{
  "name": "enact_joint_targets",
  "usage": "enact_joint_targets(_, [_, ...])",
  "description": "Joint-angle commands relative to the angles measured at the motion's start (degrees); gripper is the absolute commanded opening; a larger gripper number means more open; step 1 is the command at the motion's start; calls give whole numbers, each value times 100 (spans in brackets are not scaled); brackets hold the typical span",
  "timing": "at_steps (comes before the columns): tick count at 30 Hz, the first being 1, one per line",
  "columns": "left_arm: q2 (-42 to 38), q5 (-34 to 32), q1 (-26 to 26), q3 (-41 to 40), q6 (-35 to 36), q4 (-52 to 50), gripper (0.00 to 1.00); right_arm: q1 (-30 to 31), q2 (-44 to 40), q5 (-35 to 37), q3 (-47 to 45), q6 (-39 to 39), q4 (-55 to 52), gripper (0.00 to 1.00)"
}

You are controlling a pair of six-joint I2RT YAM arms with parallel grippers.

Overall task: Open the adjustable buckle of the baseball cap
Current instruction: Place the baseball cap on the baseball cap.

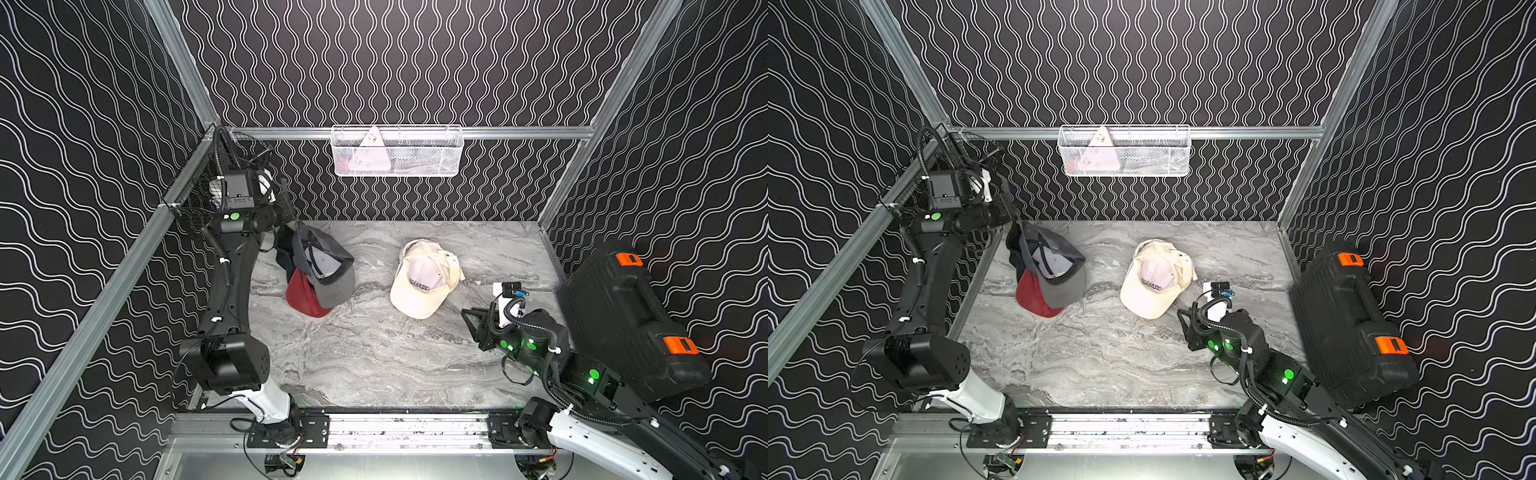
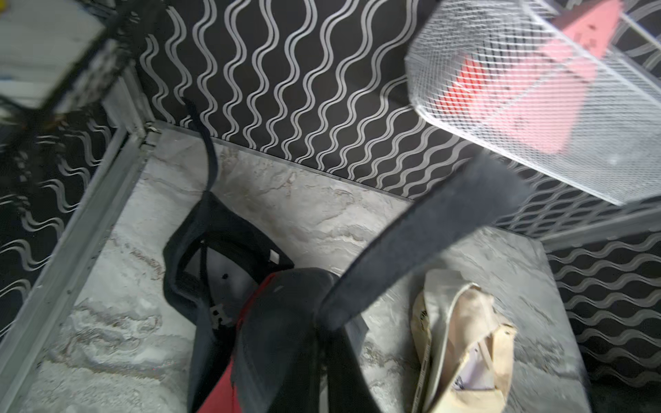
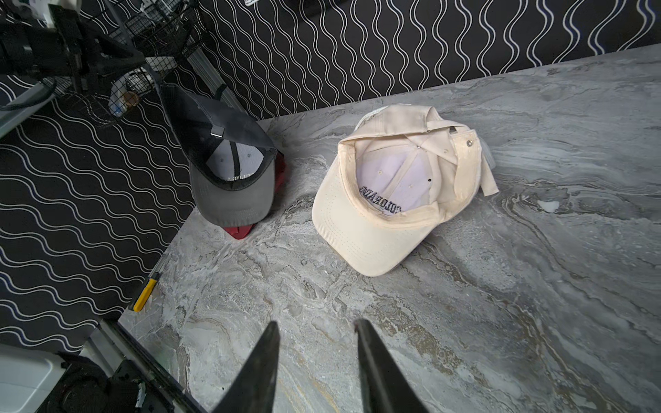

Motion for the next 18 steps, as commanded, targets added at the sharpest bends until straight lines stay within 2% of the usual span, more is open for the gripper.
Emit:
enact_joint_targets(1, [-84, 39, -79, -80, -174, 289, 61, 6, -56, 122, -30, 108, -196, 39])
enact_joint_targets(3, [-307, -273, -477, -235, 51, 350, 68, 4, -86, 128, -23, 116, -242, 39])
enact_joint_targets(6, [-614, -866, -1431, -469, 558, 405, 71, 6, -106, 150, 1, 117, -263, 39])
enact_joint_targets(13, [-901, -529, -2833, -1192, 791, 799, 70, 0, -6, 103, 153, 108, -315, 41])
enact_joint_targets(18, [-552, -617, -3600, -1453, 875, 877, 69, 6, -24, 106, 178, 141, -358, 41])
